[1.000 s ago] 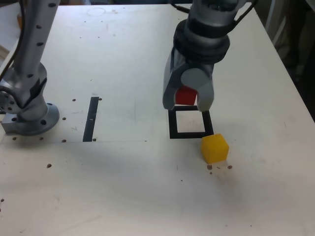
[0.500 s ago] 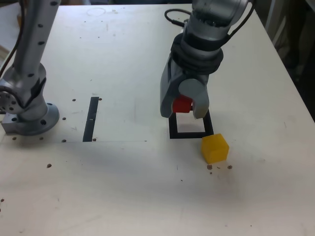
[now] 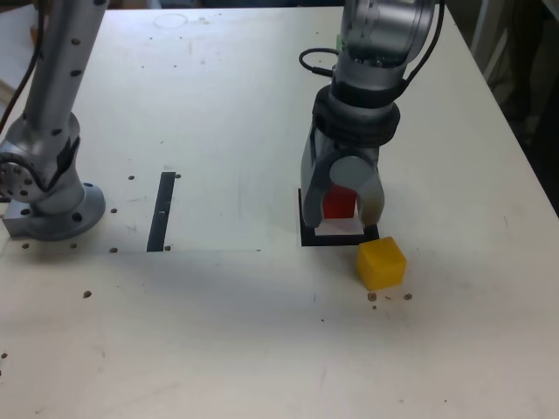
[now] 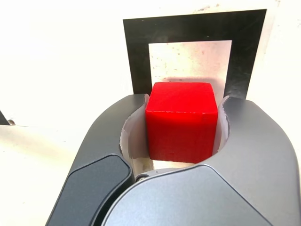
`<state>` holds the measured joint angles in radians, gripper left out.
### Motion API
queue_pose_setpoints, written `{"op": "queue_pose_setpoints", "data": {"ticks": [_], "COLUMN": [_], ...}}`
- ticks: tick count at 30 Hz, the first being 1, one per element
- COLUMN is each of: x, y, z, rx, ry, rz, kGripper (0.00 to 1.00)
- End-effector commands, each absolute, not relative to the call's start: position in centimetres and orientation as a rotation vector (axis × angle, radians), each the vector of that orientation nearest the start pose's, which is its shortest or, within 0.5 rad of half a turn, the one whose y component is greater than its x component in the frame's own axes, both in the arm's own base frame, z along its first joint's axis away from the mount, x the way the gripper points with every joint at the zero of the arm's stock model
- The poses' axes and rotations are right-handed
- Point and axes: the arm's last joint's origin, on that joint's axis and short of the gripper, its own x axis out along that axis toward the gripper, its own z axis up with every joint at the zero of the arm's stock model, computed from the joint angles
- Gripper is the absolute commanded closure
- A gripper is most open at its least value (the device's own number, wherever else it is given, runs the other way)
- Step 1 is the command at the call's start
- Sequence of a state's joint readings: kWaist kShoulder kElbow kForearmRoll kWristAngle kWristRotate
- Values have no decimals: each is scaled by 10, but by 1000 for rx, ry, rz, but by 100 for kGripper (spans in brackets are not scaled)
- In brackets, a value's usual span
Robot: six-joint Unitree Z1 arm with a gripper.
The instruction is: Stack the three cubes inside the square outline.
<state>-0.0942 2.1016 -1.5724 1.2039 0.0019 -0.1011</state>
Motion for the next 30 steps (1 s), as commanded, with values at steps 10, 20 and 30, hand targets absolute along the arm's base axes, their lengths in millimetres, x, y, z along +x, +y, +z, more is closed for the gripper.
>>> {"op": "queue_pose_setpoints", "data": {"ticks": [10,20,30], "x": [375,373,367], "y": [-29,-29,-29], "z": [211,209,217], "rx": [5,8,10], "ry": [1740,1758,1762], "rz": [29,30,21], "kGripper": [64,49,0]}}
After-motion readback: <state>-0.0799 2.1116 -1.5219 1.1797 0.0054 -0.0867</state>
